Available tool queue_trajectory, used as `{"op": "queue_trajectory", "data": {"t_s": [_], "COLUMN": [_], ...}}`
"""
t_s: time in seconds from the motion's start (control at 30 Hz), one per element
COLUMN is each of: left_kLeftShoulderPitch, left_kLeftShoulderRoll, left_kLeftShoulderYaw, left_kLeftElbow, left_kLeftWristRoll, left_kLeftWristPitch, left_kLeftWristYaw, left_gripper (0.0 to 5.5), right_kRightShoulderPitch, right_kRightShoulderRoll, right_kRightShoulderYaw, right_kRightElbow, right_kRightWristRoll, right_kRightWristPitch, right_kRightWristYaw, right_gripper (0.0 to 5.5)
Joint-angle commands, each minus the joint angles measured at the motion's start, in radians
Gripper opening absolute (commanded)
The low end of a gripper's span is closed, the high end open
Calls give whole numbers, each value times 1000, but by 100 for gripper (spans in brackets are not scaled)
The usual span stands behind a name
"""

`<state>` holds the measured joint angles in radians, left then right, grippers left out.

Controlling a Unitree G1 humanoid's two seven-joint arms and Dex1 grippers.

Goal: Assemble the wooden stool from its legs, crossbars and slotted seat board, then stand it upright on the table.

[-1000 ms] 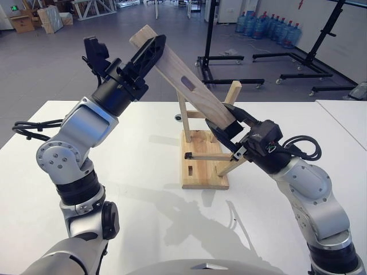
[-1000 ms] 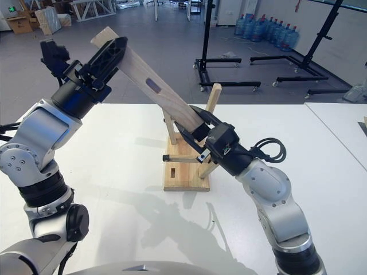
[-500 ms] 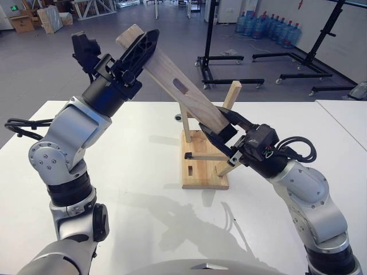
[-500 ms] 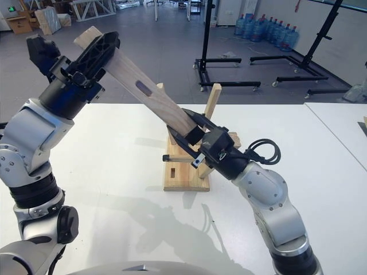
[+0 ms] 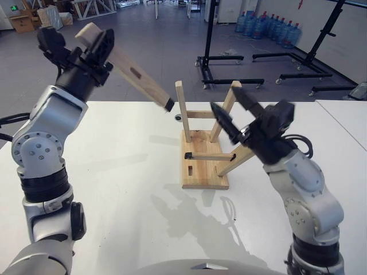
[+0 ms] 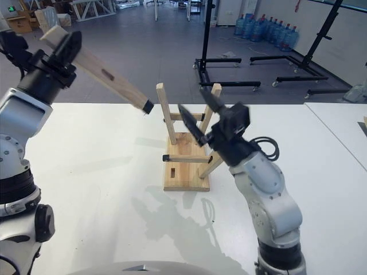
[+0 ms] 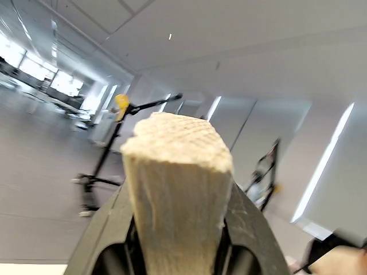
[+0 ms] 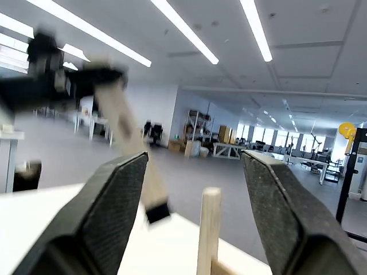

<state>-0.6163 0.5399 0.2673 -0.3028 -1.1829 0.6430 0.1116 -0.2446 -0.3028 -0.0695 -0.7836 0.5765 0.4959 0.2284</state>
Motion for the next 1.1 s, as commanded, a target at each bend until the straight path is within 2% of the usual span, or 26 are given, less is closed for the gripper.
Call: {"op": "queue_trajectory", "data": {"t_s": [0.03,0.13,0.2,0.3,0.43,0.57,0.67,0.73,0.8,0.93,1.0,1.1], "left_kLeftShoulderPitch": [69,96,117,134,139,134,134,135,145,149,146,138], "left_kLeftShoulderRoll": [35,5,-9,-29,-45,-58,-60,-62,-66,-72,-76,-86], "left_kLeftShoulderYaw": [-66,-53,-45,-51,-50,-50,-47,-43,-46,-39,-36,-37], "left_kLeftElbow": [-25,-40,-57,-66,-66,-62,-55,-50,-54,-55,-49,-45], "left_kLeftWristRoll": [146,175,184,207,230,249,266,277,288,296,301,306], "left_kLeftWristPitch": [15,11,18,25,32,41,45,47,49,57,62,69], "left_kLeftWristYaw": [-78,-87,-86,-89,-98,-107,-114,-117,-117,-123,-128,-135], "left_gripper": [101,101,101,101,101,101,101,101,101,101,101,101], "right_kRightShoulderPitch": [-227,-177,-65,131,232,228,146,56,3,57,127,192], "right_kRightShoulderRoll": [5,-107,-160,-182,-120,-92,-91,-118,-181,-391,-495,-561], "right_kRightShoulderYaw": [-196,-288,-284,-208,-92,-49,-133,-200,-267,-328,-315,-281], "right_kRightElbow": [37,119,174,178,72,32,48,37,68,86,81,76], "right_kRightWristRoll": [339,295,197,70,54,55,148,351,565,689,624,529], "right_kRightWristPitch": [113,171,178,123,82,74,88,119,156,250,266,250], "right_kRightWristYaw": [-215,-247,-227,-151,-93,-73,-82,-70,-38,170,313,425], "right_gripper": [298,298,298,298,298,298,298,298,298,298,298,298]}}
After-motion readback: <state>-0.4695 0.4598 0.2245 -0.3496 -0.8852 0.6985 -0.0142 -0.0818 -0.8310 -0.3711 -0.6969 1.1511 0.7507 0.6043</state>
